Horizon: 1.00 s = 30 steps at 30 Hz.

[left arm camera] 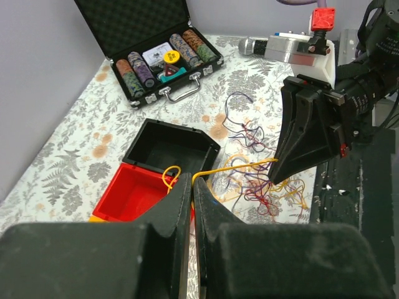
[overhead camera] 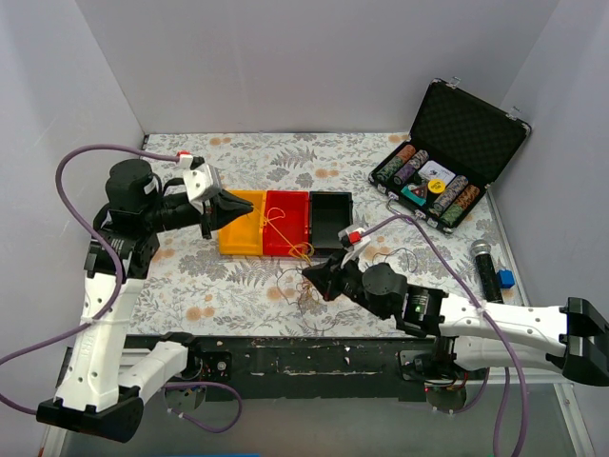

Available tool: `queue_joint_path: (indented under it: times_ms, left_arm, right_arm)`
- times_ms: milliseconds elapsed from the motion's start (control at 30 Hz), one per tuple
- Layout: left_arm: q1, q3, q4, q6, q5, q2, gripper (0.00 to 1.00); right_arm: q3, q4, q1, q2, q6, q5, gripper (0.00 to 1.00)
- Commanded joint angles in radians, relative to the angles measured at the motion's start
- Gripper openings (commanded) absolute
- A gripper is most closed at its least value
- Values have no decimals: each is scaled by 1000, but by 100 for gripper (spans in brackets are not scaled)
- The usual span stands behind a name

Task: Untangle the cables

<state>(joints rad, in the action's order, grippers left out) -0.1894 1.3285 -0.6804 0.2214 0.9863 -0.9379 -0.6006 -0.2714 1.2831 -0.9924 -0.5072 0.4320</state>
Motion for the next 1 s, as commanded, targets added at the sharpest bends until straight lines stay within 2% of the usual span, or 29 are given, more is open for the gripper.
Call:
queue_joint_path:
  times_ms: [0,133,300,400,500,767,967]
  left_arm:
    - [13,86,148,98,-34,-12,0]
    - [11,92,195,117,-63,-18,0]
    - [11,84,404,242,-216,-9,0]
    - [13,119,470,277,-241,-27,0]
    - [11,182,489,320,-233,-61,0]
    - [11,277,591,412,-279,-99,0]
    - [11,362,673,455,-360,-124,0]
  right_arm:
    - [108,139,-4,34,-65,27,1]
    - [179,216,-4,95,-125,51,1]
    - [292,270,-2,199,-184,53,2]
    - [320,360,-4,231,-232,59,11]
    - [332,396,-2,256,-249,63,14]
    - [380,406,-4,219,-292,34,25]
    - [410,399,-2,163,-333,16,27]
